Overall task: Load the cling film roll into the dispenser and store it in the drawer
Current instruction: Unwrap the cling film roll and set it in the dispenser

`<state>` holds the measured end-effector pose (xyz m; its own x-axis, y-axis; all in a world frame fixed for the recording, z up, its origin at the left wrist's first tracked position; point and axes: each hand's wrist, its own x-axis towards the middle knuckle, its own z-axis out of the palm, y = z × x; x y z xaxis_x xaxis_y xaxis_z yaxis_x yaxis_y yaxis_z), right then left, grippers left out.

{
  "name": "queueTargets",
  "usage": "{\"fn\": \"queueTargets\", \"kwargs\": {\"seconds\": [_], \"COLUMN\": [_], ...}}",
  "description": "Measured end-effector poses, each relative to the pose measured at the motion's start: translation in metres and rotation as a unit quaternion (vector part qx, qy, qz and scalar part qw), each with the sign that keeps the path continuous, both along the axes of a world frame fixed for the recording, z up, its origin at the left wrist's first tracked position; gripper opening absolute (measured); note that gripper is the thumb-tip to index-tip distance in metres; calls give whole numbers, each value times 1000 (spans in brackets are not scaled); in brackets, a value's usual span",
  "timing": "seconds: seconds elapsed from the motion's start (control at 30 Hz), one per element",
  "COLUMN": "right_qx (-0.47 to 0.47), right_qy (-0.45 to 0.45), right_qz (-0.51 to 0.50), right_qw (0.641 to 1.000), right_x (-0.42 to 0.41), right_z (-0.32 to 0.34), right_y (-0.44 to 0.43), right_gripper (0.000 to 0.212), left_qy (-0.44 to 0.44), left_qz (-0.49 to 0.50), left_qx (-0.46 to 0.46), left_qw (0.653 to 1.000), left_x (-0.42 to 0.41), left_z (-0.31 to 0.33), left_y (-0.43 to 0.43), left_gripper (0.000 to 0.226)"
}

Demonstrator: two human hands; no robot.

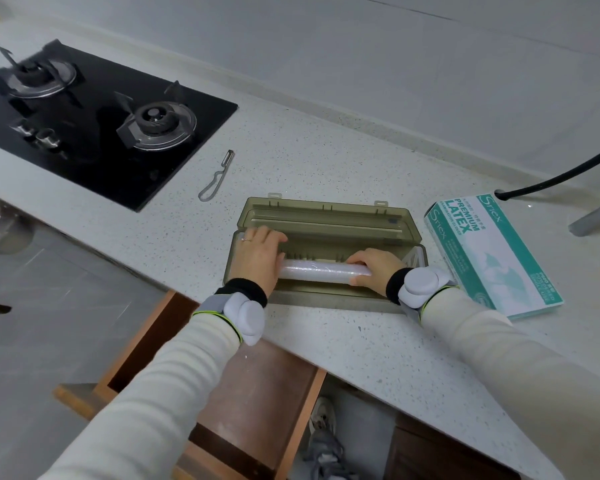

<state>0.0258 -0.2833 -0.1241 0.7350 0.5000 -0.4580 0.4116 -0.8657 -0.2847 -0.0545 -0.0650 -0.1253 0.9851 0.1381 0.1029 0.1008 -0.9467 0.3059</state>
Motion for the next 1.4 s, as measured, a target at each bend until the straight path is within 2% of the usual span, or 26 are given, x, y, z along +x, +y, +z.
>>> {"fn": "queueTargets", "kwargs": {"seconds": [0.1, 0.17, 0.37, 0.5, 0.67, 0.87, 1.07, 1.17, 1.4], "right_qx": [-1, 0, -6, -3, 5, 45, 103, 108, 87], "right_qy": [-7, -11, -7, -2, 2, 3, -20, -22, -23], "right_qz": [-4, -5, -5, -9, -19, -29, 11, 44, 82], "right_qw": [1000, 1000, 1000, 1000, 1000, 999, 994, 993, 993], "right_x": [-1, -2, -3, -4, -5, -7, -12, -17, -21], "right_z": [-2, -2, 2, 3, 3, 9, 17, 17, 13], "right_y": [0, 0, 2, 2, 2, 9, 42, 68, 108], "right_gripper": [46, 46, 45, 42, 43, 52, 47, 46, 45], "left_qy": [-2, 22, 121, 125, 99, 66, 18, 2, 1], "left_qz": [36, 24, -52, -51, -14, -11, -11, 1, -4], "left_qx": [29, 46, 131, 140, 110, 68, -5, -39, -35], "left_qw": [999, 998, 983, 981, 989, 995, 1000, 999, 999], "left_x": [-3, -5, -6, -3, 0, -5, -6, -5, -5], "left_z": [4, 5, 6, 8, 10, 4, 1, -1, -6], "left_y": [24, 35, 38, 30, 28, 32, 37, 38, 41], "left_gripper": [27, 28, 58, 46, 9, 10, 8, 7, 13]}}
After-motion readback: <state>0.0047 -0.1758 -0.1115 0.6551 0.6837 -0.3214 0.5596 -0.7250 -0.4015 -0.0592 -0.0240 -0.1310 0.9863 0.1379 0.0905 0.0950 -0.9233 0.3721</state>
